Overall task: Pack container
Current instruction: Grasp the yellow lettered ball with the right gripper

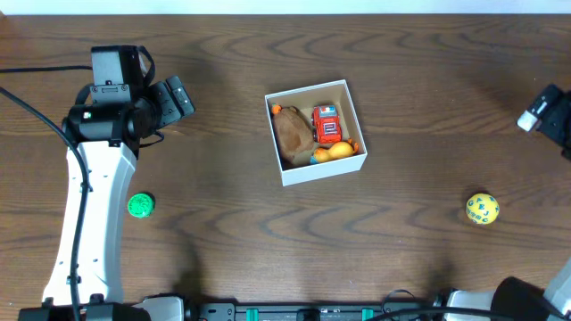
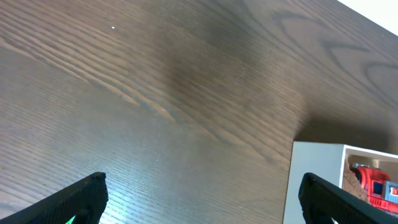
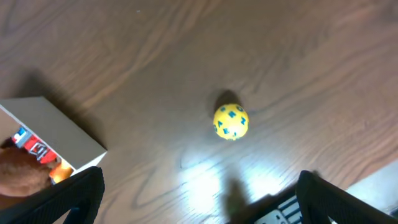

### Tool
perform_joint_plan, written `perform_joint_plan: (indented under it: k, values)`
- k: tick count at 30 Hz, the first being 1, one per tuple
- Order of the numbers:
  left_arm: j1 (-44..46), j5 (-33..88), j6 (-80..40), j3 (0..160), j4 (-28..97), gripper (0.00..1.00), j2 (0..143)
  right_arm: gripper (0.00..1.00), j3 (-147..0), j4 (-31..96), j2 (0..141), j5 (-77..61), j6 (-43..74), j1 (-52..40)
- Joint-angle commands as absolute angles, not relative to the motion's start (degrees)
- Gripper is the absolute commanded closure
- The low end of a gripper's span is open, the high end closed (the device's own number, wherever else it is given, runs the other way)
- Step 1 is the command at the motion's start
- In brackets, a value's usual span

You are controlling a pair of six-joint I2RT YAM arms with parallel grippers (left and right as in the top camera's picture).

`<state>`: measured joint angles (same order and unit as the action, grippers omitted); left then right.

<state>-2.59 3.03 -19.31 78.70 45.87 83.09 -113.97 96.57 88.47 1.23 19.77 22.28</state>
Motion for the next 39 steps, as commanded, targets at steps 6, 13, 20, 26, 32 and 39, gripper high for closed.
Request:
perform_joint_plan:
  k: [6, 13, 20, 26, 32, 39]
  values:
    - [-2.79, 3.20, -19.64, 79.09, 45.84, 0.02, 82.76, 0.01, -90.15, 87.26, 88.16, 2.11, 22.70, 27.88]
    - [-2.79, 3.22, -19.64, 79.09, 45.84, 0.02, 82.76, 0.01, -68.99, 70.89, 88.18, -0.67, 22.72, 27.92]
    - [-2.76, 3.22, -19.64, 79.09, 45.87, 0.02, 82.76, 0.01, -56.51, 58.85, 88.18, -0.62, 23.77, 27.92]
    - [-2.76, 3.25, -19.64, 79.09, 45.93, 0.02, 82.76, 0.05, -51.35, 49.04, 88.18, -0.38, 23.75, 27.90]
    - [-2.79, 3.25, -19.64, 79.09, 46.26, 0.02, 82.76, 0.36, -49.95, 44.71, 88.18, -0.40, 23.75, 27.90]
    - [-2.79, 3.25, -19.64, 79.09, 46.24, 0.02, 82.76, 0.65, -50.09, 44.53, 88.16, -0.47, 23.73, 27.88]
